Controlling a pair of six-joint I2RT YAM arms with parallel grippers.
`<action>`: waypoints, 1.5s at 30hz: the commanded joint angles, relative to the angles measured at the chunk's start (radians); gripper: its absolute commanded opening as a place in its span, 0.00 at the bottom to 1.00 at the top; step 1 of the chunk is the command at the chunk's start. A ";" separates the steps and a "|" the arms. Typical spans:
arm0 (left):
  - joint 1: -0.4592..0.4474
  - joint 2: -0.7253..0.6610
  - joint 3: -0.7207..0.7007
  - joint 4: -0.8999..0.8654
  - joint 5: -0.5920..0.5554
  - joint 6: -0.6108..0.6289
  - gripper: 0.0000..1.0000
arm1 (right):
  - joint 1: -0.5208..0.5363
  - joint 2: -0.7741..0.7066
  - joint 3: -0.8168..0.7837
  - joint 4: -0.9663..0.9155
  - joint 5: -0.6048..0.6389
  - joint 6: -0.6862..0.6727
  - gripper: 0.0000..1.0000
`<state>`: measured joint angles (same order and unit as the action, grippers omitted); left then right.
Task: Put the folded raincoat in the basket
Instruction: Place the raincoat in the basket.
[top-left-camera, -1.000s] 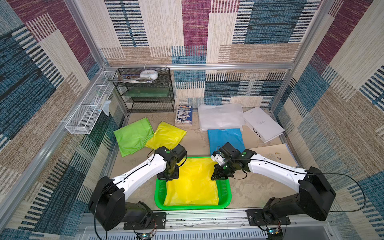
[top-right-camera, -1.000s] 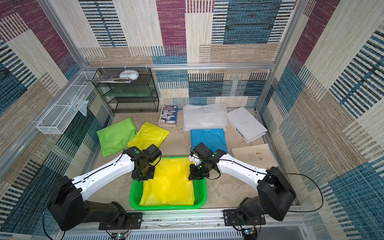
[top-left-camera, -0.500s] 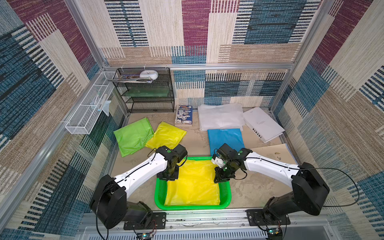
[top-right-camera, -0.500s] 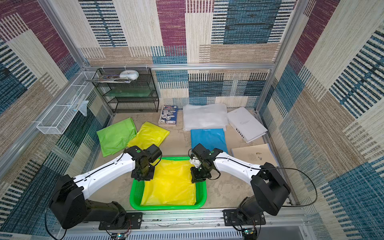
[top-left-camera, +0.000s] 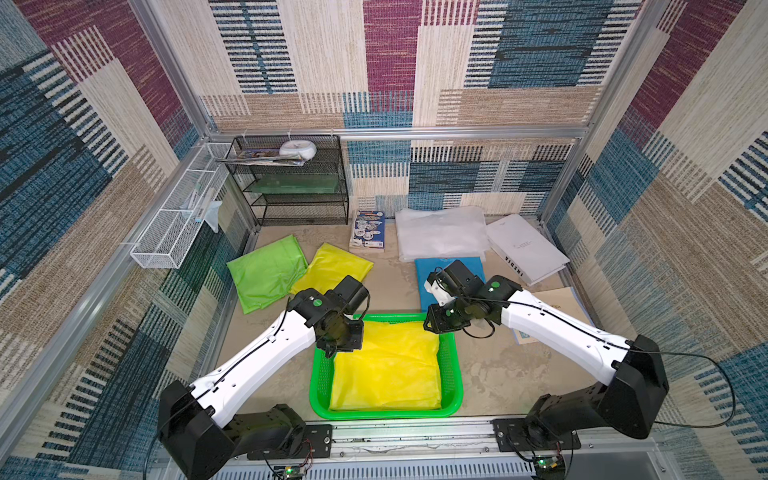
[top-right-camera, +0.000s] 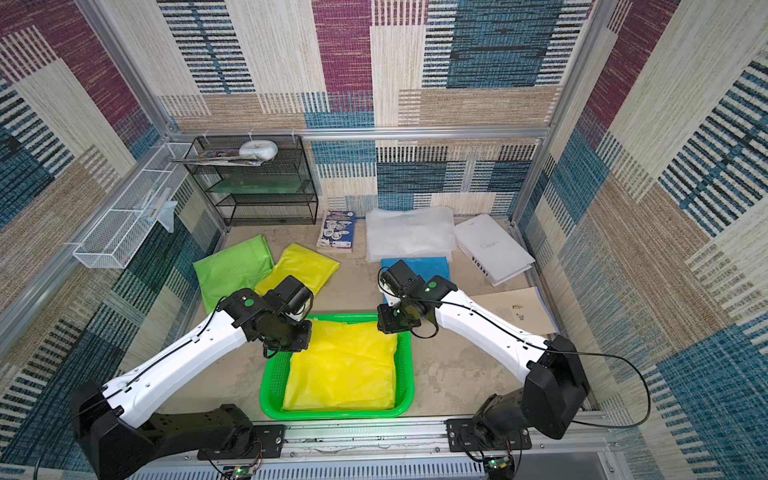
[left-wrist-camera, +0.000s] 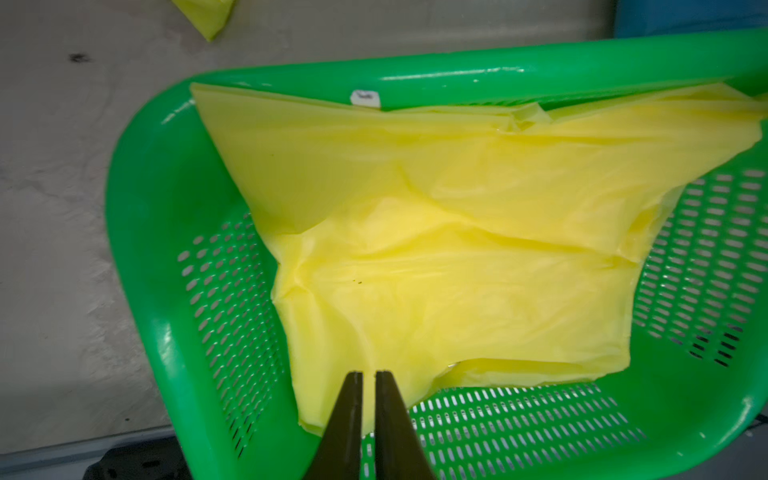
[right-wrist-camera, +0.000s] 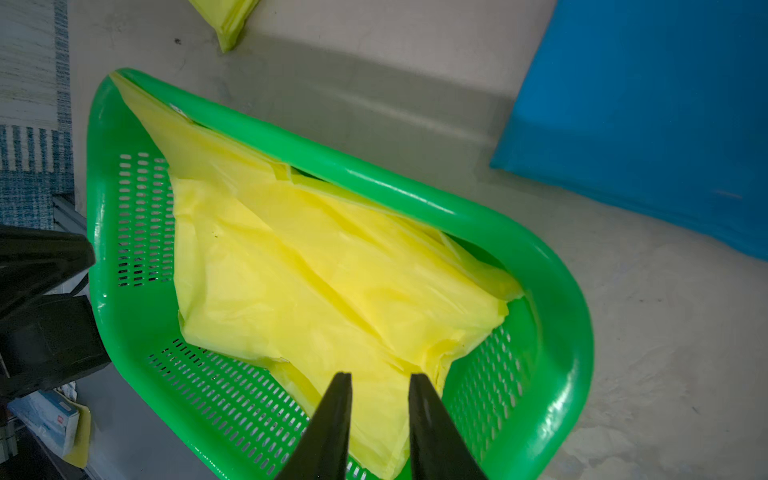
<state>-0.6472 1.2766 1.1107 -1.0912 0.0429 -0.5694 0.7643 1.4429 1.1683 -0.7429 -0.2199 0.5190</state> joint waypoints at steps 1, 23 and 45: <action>0.001 0.037 -0.015 0.138 0.028 0.016 0.00 | 0.000 0.057 -0.015 0.118 -0.054 0.023 0.16; 0.024 0.173 -0.264 0.579 -0.282 -0.069 0.06 | 0.001 0.240 -0.100 0.343 0.146 0.034 0.05; -0.052 -0.137 -0.449 0.274 0.125 -0.205 0.16 | 0.176 0.020 -0.311 0.169 -0.157 0.061 0.23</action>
<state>-0.6910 1.1156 0.6685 -0.8097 0.1818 -0.7204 0.9195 1.4403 0.8589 -0.5423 -0.3923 0.5625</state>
